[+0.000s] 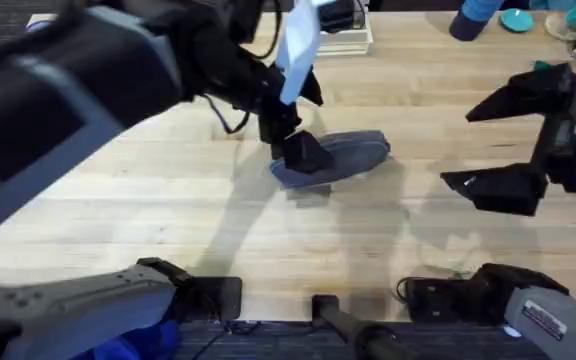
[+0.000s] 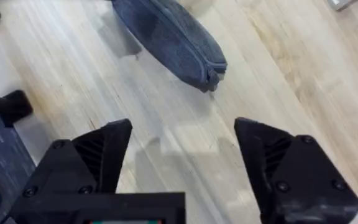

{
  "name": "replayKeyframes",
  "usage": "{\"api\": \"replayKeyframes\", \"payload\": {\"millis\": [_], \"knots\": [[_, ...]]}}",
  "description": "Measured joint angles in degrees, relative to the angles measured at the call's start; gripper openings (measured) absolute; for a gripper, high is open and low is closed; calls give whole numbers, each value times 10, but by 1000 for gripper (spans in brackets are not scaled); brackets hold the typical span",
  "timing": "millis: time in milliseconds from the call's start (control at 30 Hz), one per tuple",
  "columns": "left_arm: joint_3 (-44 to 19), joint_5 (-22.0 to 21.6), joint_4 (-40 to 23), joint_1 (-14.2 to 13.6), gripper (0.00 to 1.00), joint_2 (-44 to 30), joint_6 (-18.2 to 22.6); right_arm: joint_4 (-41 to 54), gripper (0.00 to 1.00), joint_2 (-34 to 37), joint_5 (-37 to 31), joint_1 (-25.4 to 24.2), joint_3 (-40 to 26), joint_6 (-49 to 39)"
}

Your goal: Unzip the bag, pick up the pens from the table one at a time and place them inside, then zip the bag closed.

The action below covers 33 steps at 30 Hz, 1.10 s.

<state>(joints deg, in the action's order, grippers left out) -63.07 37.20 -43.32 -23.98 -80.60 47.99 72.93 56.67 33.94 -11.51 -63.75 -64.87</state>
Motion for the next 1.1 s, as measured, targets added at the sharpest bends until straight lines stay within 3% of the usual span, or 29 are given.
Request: {"api": "replayKeyframes", "payload": {"millis": [200, 467, 1100], "knots": [[0, -7, 49, -19, 995, -62, -5, -1, 997, 28, 1, 0, 0, -1], [0, -8, 50, -20, 995, -108, -5, -1, 996, 32, 3, 0, 0, -3], [0, -10, 54, -25, 995, -114, -2, -1, 996, 32, 4, 0, 0, -3]]}}
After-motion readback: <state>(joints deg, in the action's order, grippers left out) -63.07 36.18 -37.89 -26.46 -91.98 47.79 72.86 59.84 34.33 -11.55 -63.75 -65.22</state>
